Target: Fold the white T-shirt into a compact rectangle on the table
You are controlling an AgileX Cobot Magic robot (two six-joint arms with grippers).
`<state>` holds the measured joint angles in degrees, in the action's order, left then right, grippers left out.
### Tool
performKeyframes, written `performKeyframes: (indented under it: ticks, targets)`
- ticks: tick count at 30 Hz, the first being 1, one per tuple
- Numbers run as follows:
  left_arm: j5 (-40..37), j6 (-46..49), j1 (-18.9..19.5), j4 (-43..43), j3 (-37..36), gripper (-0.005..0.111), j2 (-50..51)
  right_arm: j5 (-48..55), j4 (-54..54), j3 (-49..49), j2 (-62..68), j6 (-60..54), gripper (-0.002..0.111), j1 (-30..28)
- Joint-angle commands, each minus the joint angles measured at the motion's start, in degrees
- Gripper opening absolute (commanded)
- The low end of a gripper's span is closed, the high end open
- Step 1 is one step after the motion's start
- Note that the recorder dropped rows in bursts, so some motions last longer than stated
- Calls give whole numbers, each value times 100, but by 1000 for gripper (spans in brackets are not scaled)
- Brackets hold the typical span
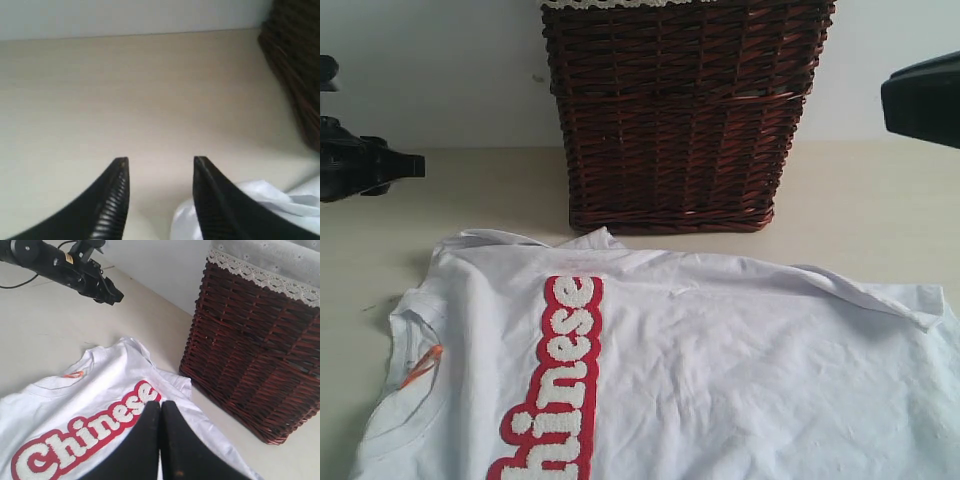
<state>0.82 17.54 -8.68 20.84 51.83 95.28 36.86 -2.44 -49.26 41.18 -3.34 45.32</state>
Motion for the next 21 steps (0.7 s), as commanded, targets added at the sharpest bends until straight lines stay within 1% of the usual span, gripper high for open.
performKeyframes:
  ticks: [1, 2, 4, 6, 7, 11, 14, 16, 19, 21]
  targets:
    - [-1147, 38, -271, 243, 274, 40, -72, -2, -45, 28, 17, 19, 0, -34]
    - [-1380, 52, -408, 227, 299, 36, -72, 8, -45, 28, 11, 19, 0, -34]
    - [-1744, 147, -709, 174, 283, 23, -72, 1, -45, 28, -42, 19, 0, -34]
    - [-2112, 319, -1092, 174, 195, 4, -72, 14, -45, 28, -69, 19, 0, -34]
    - [-2236, 415, -1292, 159, 119, 0, -72, 13, -45, 28, -80, 19, 0, -34]
    - [-2442, 277, -1982, 150, -285, 0, -72, 25, -81, 28, -79, 19, 0, -34]
    - [-2669, 179, -2330, 150, -653, 0, -72, 25, -108, 28, -79, 19, 0, -34]
    - [-2710, 133, -2451, 150, -918, 0, -60, 37, -108, 28, -79, 19, 0, -34]
    - [-2586, -20, -2452, 37, -1222, 0, -10, 37, -108, 28, -79, 19, 0, -34]
    - [-2470, -228, -2338, -178, -1307, 0, 96, 48, -108, 28, -79, 19, 0, -34]
